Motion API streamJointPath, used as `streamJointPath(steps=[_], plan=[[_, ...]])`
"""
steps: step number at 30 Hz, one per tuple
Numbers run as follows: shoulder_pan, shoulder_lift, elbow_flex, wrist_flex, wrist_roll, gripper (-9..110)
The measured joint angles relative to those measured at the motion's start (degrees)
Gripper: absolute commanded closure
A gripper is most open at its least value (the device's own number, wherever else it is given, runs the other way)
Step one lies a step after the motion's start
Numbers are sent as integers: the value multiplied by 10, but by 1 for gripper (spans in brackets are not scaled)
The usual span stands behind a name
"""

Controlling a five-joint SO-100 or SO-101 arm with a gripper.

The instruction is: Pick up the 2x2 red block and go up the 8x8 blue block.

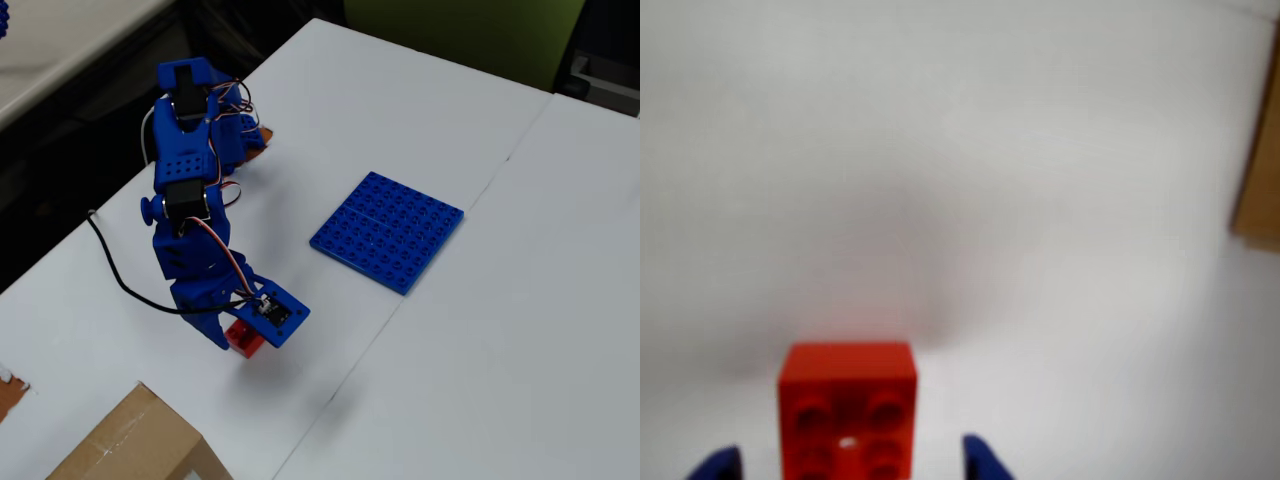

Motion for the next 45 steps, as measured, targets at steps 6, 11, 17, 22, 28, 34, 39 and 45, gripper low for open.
streamJointPath(steps=[6,11,17,22,28,34,39,45], plan=[[-1,-9,0,0,0,73],[-1,-11,0,0,4,73],[-1,-18,-1,0,4,73],[-5,-25,-1,0,7,73],[-5,-26,-1,0,8,81],[-5,-26,-1,0,8,86],[-5,-26,-1,0,8,96],[-8,-30,-2,0,9,101]])
